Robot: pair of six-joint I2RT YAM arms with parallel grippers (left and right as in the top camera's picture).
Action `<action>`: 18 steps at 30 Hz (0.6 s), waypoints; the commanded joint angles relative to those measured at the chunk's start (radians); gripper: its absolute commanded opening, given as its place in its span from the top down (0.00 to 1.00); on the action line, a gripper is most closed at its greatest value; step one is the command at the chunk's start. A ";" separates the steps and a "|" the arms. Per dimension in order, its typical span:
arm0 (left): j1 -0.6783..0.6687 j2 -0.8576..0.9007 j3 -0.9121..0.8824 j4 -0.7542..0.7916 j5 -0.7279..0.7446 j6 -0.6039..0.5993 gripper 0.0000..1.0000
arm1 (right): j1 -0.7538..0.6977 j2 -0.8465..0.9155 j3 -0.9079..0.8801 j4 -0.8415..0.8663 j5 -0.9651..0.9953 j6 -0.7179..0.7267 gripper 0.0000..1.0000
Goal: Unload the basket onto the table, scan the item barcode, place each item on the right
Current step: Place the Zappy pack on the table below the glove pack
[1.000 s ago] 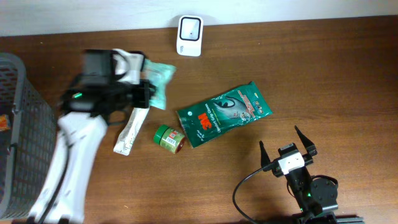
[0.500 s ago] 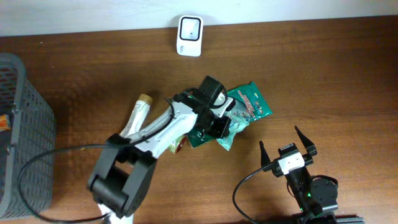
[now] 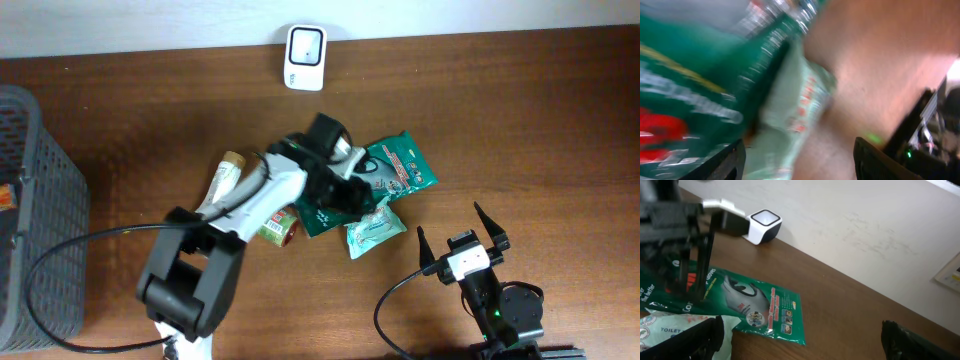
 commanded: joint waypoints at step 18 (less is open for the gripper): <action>1.080 -0.475 0.367 -0.274 -0.548 0.057 0.39 | 0.005 -0.005 -0.005 -0.005 -0.012 -0.006 0.01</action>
